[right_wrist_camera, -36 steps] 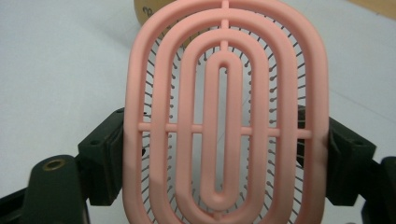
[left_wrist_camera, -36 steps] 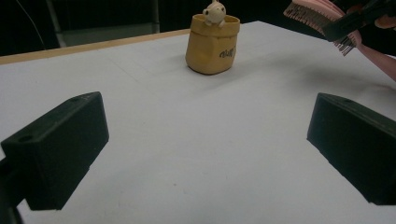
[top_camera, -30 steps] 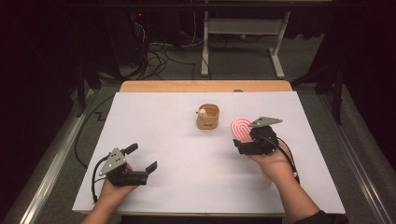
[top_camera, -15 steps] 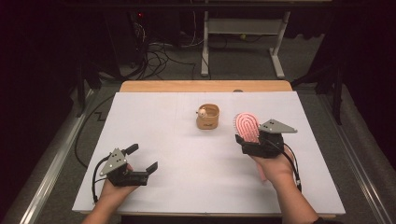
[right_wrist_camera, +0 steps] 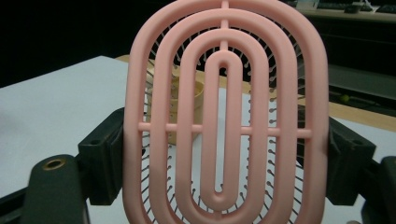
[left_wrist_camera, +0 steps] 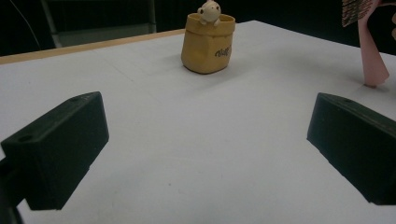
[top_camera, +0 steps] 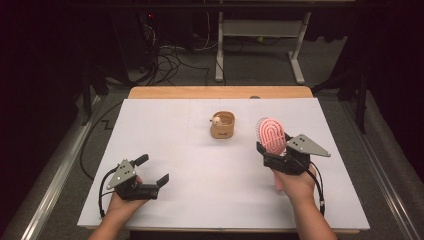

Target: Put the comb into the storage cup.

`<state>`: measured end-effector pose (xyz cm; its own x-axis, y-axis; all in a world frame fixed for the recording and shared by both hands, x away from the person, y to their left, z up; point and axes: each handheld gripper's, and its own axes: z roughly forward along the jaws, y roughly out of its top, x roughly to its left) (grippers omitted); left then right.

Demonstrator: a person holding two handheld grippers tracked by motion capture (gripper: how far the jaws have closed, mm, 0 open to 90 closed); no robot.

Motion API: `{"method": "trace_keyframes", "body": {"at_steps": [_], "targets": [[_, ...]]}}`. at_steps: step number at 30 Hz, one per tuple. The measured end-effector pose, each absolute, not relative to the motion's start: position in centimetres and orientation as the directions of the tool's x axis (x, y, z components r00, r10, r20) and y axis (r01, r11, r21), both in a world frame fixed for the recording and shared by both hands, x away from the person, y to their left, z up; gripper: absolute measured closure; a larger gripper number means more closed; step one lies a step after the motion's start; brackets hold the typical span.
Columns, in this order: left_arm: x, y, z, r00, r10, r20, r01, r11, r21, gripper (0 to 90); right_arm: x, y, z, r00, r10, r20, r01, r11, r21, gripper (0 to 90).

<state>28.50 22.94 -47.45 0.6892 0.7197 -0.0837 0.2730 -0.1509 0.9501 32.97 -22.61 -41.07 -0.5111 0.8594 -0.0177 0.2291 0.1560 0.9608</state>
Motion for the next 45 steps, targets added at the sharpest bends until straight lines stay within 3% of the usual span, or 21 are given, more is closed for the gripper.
{"method": "trace_keyframes", "body": {"at_steps": [11,17,32,45], "targets": [[27.7,21.5,-46.5,0.708,0.703,-0.069,0.255,-0.163,0.953,0.0,31.4,-23.5,-41.3,-0.509,0.861,0.007,0.143,0.077,0.987,20.3],[27.0,18.9,-44.7,0.727,0.684,-0.051,0.224,-0.166,0.960,0.0,31.0,-23.9,-40.9,-0.516,0.857,-0.002,0.110,0.069,0.992,20.3],[29.7,15.6,-43.1,0.723,0.689,-0.057,0.247,-0.181,0.952,0.0,31.3,-22.9,-39.1,-0.503,0.863,-0.044,0.049,0.080,0.996,20.3],[31.1,12.3,-42.0,0.755,0.651,-0.075,0.250,-0.180,0.952,0.0,31.2,-23.1,-40.7,-0.497,0.867,-0.028,0.086,0.082,0.993,20.2]]}}
